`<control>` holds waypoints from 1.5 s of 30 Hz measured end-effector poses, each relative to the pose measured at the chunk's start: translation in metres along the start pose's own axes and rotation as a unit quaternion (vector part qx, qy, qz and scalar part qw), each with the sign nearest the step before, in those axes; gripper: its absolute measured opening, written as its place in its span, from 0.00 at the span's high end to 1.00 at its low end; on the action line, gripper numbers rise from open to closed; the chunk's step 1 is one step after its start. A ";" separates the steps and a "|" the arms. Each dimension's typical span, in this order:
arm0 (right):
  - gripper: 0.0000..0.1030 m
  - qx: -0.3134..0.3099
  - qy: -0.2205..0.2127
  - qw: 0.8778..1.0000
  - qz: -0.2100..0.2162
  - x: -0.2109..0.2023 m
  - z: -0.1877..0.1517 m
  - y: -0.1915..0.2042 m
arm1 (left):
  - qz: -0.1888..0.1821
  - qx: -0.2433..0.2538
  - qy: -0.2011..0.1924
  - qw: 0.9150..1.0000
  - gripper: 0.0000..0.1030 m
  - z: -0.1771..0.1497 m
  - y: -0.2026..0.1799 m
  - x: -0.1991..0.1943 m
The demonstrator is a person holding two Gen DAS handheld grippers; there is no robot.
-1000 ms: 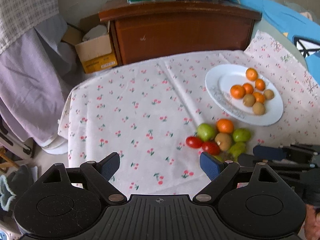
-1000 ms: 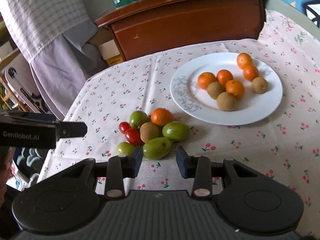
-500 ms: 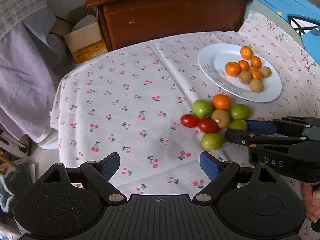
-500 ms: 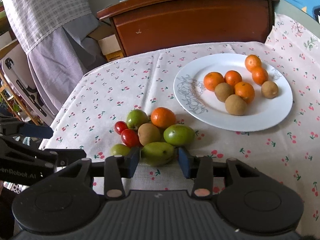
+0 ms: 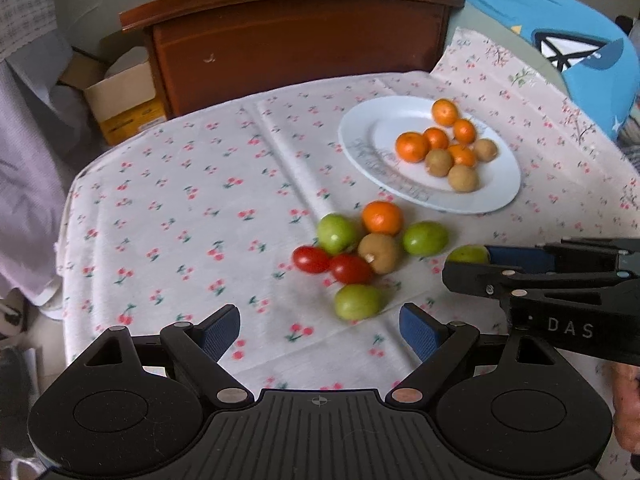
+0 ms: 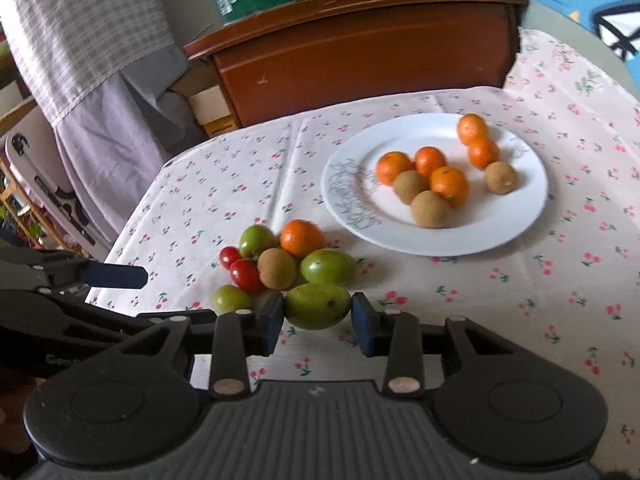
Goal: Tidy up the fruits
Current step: 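Lower left gripper to a green fruit while right gripper approaches another green fruit, then close left gripper on the green fruit while right gripper grasps a green fruit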
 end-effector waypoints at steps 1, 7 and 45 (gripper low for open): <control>0.64 0.007 -0.001 1.000 0.000 -0.002 0.000 -0.002 | -0.002 -0.002 -0.001 1.000 0.15 0.001 -0.001 0.002; 0.64 0.025 -0.003 1.000 -0.011 -0.008 0.000 -0.015 | -0.006 -0.002 -0.003 1.000 0.17 0.001 -0.011 0.011; 0.64 0.028 -0.006 1.000 0.007 -0.014 0.001 -0.009 | -0.027 -0.012 -0.040 0.999 0.73 0.010 -0.016 -0.009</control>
Point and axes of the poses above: each gripper's, at about its wrist camera, not at the fingertips, and x roughly the way its jaws point, y to its left, z to its top, the point moved 10 cm from there along x, roughly the way its jaws point, and after that the axes turned 8 degrees about z, right-handed, at the moved point
